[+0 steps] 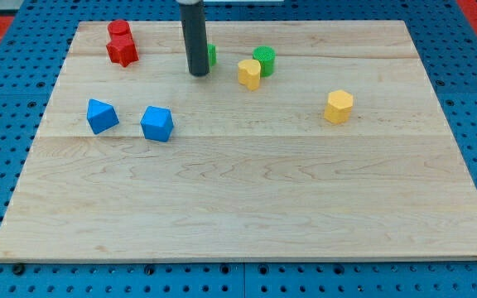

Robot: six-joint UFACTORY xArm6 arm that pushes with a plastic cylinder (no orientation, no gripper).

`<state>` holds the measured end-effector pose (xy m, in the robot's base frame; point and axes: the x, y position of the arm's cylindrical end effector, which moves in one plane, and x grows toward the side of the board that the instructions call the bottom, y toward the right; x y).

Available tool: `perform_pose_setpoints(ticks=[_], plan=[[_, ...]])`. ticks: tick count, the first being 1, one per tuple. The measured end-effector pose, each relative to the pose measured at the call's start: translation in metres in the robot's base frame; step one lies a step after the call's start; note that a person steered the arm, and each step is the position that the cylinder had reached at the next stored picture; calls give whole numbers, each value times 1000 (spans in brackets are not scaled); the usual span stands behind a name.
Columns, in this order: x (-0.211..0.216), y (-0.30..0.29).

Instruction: Push the yellow heart to the top left side of the yellow hexagon

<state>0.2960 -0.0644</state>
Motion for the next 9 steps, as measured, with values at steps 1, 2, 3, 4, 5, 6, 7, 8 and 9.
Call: perform_pose_setpoints(ticks=[1, 2, 3, 4, 5, 6, 7, 8, 9], plan=[[46, 61], [97, 125], [73, 43], [32, 21], [45, 43], [18, 36], [10, 36], [25, 80], [43, 119]])
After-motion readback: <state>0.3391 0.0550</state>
